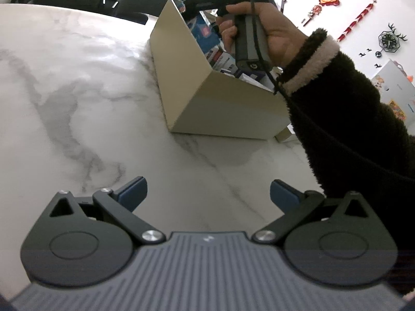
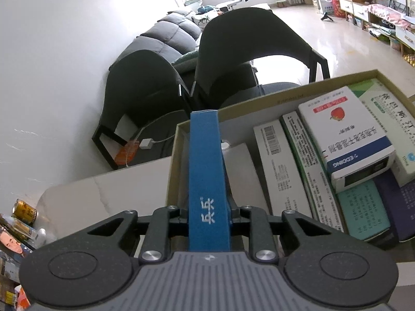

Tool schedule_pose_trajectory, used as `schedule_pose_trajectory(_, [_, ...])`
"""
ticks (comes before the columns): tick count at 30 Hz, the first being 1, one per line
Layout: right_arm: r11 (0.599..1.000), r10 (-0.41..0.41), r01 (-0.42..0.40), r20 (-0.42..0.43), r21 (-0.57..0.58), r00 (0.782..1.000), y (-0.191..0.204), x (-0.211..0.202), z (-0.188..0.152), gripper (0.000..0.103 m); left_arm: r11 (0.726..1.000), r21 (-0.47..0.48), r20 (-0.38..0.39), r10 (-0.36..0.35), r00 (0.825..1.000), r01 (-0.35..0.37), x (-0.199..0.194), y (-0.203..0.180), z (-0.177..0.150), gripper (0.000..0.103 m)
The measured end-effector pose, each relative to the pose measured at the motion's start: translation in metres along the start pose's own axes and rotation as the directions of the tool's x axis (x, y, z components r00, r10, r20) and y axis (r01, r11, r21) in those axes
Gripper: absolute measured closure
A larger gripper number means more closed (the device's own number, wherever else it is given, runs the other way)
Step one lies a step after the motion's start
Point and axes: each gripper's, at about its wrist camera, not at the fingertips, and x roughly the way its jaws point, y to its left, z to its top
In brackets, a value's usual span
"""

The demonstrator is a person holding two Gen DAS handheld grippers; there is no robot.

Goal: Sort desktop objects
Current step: 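Lower the blue box into the beige box and open the right gripper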

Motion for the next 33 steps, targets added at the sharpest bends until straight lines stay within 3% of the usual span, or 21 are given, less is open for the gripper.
schedule_pose_trajectory(7, [0.998,0.044,-0.043,-0.026,0.040,0.999,-0.009,0.008,0.001,0.070,0.999,0.019,0.008,0.043,0.999,-0.043,-0.004,0.000,0.006,0.000])
schedule_pose_trajectory(12, [0.999,0.042,-0.043,-0.009,-0.031,0.999,-0.002,0.002,0.002,0.068,0.999,0.027,0.006,0.047,0.999,-0.048,-0.003,0.000,0.007,0.000])
schedule_pose_trajectory(22, [0.990,0.060,-0.056,0.029,-0.131,0.998,-0.003,-0.028,0.000,0.055,0.998,0.040,0.009,0.043,0.999,-0.044,-0.003,0.001,0.007,0.000])
schedule_pose_trajectory(33, [0.951,0.075,-0.083,-0.037,-0.297,0.996,-0.013,-0.063,-0.014,0.053,1.000,0.027,-0.004,0.013,1.000,-0.013,0.007,0.003,0.006,0.000])
